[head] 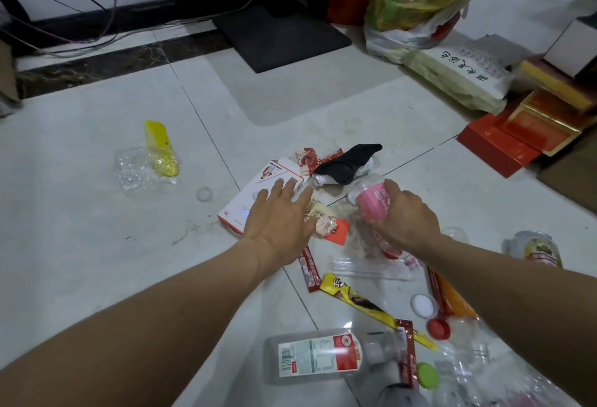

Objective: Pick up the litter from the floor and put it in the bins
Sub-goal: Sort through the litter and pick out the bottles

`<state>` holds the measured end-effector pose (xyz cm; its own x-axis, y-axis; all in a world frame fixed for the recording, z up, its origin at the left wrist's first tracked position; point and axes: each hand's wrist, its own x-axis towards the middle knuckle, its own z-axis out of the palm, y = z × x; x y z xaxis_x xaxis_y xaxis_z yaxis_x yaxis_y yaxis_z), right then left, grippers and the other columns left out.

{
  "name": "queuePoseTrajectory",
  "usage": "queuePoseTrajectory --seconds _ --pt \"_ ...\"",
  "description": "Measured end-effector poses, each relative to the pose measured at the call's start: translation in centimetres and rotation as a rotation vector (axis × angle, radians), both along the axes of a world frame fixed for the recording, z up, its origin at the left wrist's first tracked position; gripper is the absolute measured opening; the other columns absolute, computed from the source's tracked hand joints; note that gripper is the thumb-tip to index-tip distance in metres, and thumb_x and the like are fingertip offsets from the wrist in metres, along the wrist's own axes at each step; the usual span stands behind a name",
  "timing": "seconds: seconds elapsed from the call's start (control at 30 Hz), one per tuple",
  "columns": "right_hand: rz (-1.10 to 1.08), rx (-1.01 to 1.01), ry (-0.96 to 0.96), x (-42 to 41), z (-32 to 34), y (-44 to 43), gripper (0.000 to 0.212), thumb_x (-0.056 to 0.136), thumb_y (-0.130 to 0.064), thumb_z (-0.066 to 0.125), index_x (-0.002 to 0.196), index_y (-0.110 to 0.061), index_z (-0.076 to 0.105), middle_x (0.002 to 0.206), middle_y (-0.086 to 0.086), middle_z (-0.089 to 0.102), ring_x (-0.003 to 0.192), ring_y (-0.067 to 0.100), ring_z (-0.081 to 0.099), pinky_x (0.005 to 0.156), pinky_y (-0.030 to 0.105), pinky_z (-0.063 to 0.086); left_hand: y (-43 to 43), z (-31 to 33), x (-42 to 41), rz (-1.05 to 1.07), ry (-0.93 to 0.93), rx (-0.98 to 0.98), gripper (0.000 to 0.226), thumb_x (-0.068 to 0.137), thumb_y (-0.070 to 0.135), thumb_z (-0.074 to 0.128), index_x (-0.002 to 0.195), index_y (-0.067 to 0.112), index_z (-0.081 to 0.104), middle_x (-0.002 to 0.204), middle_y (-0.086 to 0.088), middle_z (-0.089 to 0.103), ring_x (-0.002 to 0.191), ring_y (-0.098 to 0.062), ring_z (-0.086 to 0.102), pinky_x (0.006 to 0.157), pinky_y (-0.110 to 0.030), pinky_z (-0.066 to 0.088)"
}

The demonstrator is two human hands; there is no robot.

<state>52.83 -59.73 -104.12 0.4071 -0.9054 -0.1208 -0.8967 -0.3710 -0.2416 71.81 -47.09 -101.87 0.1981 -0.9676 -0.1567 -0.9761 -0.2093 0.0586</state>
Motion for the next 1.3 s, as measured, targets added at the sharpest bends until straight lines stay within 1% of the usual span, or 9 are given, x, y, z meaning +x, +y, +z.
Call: queuePoseTrajectory --seconds 0.13,0.3,0.47,0.63,0.73,0.93,1.07,1.17,1.3 --pt "-0.013 0.007 0.001 0.3 -0.1 -0.7 0.078 0.079 -0.059 0.064 0.137 -0.018 0.032 0.108 0.011 0.058 0.083 0.025 0.049 0.067 0.032 0.041 0.2 -0.7 0.0 0.000 0.086 0.055 0.061 0.101 0.051 0.028 0.154 0.026 0.013 0.160 -0.007 0.016 0.147 -0.027 0.011 0.117 -0.041 0.015" --pt "-0.018 0.022 0.001 0.2 -0.9 -2.5 0.079 0.081 -0.060 0.061 0.139 -0.017 0.031 0.111 0.012 0.058 0.094 0.031 0.058 0.072 0.036 0.047 -1.2 -2.5 -0.4 -0.036 0.123 0.097 0.060 0.100 0.049 0.030 0.154 0.026 0.015 0.160 -0.007 0.018 0.147 -0.026 0.011 0.117 -0.041 0.018" --pt "-0.011 0.033 0.003 0.5 -1.5 -5.5 0.068 0.083 -0.056 0.061 0.133 -0.017 0.036 0.106 0.012 0.059 0.085 0.029 0.054 0.067 0.032 0.040 -5.3 -4.5 -1.1 -0.098 0.081 0.107 0.061 0.100 0.051 0.028 0.153 0.024 0.015 0.159 -0.008 0.019 0.148 -0.028 0.010 0.118 -0.042 0.017" --pt "0.027 0.033 -0.006 1.3 -1.1 -9.0 0.069 0.081 -0.052 0.063 0.133 -0.016 0.036 0.107 0.012 0.059 0.080 0.027 0.047 0.065 0.031 0.037 -10.0 -5.9 -1.8 -0.150 0.071 0.083 0.060 0.099 0.048 0.031 0.152 0.022 0.018 0.156 -0.010 0.024 0.145 -0.029 0.015 0.117 -0.044 0.019" --pt "0.028 0.016 -0.041 1.9 -1.0 -10.6 0.065 0.085 -0.054 0.058 0.133 -0.016 0.036 0.105 0.012 0.058 0.079 0.027 0.046 0.065 0.031 0.036 -12.2 -6.4 -1.5 -0.121 0.066 0.045 0.062 0.099 0.047 0.035 0.153 0.021 0.018 0.156 -0.011 0.024 0.144 -0.030 0.017 0.117 -0.043 0.019" --pt "0.007 0.032 -0.094 2.6 -1.1 -12.8 0.069 0.082 -0.055 0.060 0.134 -0.017 0.037 0.109 0.013 0.059 0.087 0.029 0.050 0.069 0.032 0.036 -15.7 -7.1 0.4 -0.025 0.039 -0.018 0.061 0.095 0.042 0.045 0.149 0.022 0.024 0.152 -0.013 0.028 0.138 -0.031 0.025 0.113 -0.043 0.024" --pt "0.016 0.029 -0.116 2.7 -1.1 -13.6 0.068 0.083 -0.054 0.060 0.134 -0.017 0.037 0.108 0.013 0.059 0.082 0.026 0.045 0.068 0.031 0.036 -17.3 -7.9 1.2 0.016 0.068 0.016 0.065 0.098 0.036 0.047 0.153 0.027 0.013 0.156 -0.013 0.021 0.143 -0.031 0.020 0.114 -0.044 0.022" --pt "0.018 0.033 -0.112 2.7 -1.1 -13.9 0.070 0.082 -0.052 0.062 0.136 -0.017 0.036 0.109 0.014 0.059 0.087 0.030 0.051 0.068 0.032 0.038 -18.4 -8.6 1.4 0.042 0.096 0.047 0.072 0.097 0.028 0.053 0.153 0.030 0.009 0.156 -0.014 0.024 0.140 -0.033 0.026 0.110 -0.045 0.030" --pt "0.013 0.032 -0.106 2.5 -1.1 -14.1 0.071 0.081 -0.051 0.063 0.136 -0.017 0.035 0.110 0.014 0.059 0.095 0.034 0.056 0.070 0.032 0.038 -19.0 -9.4 1.5 0.082 0.143 0.005 0.080 0.091 0.012 0.061 0.153 0.029 0.013 0.140 -0.013 0.042 0.124 -0.032 0.040 0.095 -0.042 0.043"
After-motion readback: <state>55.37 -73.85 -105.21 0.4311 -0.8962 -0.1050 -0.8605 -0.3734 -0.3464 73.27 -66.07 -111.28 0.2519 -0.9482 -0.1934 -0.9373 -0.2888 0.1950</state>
